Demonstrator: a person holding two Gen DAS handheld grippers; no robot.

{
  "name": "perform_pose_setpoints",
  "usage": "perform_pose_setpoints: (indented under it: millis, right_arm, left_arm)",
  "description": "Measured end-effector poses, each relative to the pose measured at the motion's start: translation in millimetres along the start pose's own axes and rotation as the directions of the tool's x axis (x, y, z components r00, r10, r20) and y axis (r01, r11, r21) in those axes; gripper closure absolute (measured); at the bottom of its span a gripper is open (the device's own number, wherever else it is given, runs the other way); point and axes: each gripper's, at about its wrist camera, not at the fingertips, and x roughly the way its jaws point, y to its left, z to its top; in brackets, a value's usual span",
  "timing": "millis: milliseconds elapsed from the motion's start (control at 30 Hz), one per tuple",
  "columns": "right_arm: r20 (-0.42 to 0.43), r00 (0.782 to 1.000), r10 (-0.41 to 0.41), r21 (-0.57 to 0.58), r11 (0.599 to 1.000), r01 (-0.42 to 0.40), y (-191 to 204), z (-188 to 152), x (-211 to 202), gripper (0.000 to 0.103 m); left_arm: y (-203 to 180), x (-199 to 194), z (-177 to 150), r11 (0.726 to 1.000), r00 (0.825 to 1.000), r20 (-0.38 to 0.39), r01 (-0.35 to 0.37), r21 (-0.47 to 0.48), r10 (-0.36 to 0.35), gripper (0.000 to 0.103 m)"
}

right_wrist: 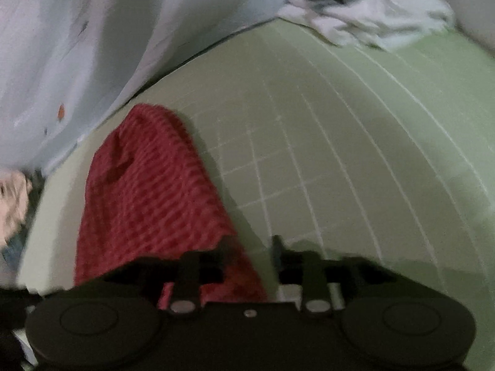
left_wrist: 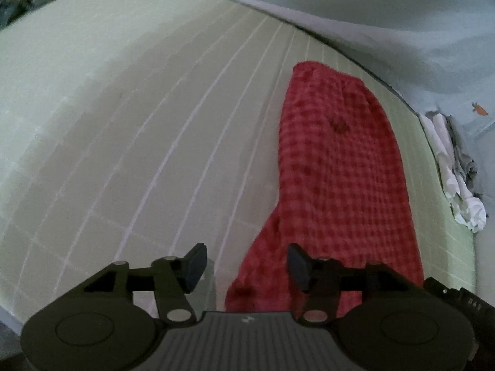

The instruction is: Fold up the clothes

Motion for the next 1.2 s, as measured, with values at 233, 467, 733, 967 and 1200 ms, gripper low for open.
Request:
perform_pose_setpoints:
  millis: [233, 467, 733, 967, 1200]
  right_arm:
    - [-0.011, 0.974, 0.227, 0.390, 0.898, -0.205, -47.2, -20.5, 5.8, 0.063]
    - [0.033, 0.968, 0.250, 0.458, 0.856, -0.237, -56.9, -35.5, 2.3, 0.072]
    - [0.001, 0.996, 0.094, 0.132, 0.987, -0.094, -7.6, -29.9, -3.0, 0.059]
    - [0.007, 0.999, 0.050, -0.012, 0.999, -0.050, 11.4, -32.5, 1.2, 0.057]
    - [-0.037, 0.993, 0.110, 0.029, 0.994, -0.109, 2.3, -28.4, 12.6, 0.095]
  left_arm:
    - [11.1, 7.7, -17.3, 0.994, 0.992, -0.081, 0.088, -0.066, -0.093, 0.044]
    - [19.8, 13.0, -24.9, 0.979, 0.982, -0.097, 0.146, -0.142, -0.161, 0.045]
    - [6.9, 15.5, -26.9, 0.985, 0.975, -0.141, 0.165, -0.058, -0.172, 0.057]
    - [-5.2, 27.7, -33.5, 0.982, 0.965, -0.185, 0.188, -0.003, -0.185, 0.092]
    - [-0.8, 25.4, -32.8, 0.978, 0.962, -0.173, 0.205, -0.047, -0.210, 0.098]
